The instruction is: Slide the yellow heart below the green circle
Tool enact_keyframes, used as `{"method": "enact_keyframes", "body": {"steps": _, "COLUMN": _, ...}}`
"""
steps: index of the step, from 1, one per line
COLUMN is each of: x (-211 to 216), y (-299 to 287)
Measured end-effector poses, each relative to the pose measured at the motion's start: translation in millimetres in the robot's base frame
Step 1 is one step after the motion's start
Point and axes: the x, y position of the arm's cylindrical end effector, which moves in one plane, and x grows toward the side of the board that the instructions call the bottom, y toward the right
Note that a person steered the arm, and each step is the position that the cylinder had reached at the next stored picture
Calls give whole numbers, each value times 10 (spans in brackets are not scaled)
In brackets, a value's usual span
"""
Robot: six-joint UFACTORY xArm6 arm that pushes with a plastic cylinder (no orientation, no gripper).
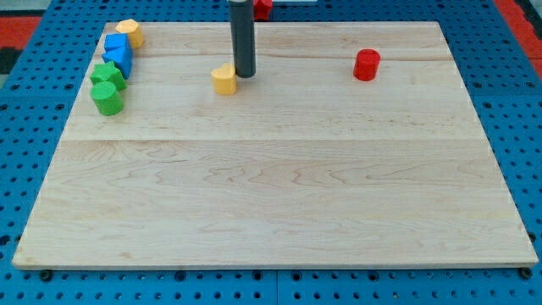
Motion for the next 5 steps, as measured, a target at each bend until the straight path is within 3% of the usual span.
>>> {"method": "enact_keyframes", "body": {"steps": 2, "x": 486, "y": -110}}
{"method": "enact_keyframes", "body": {"steps": 5, "x": 276, "y": 211}}
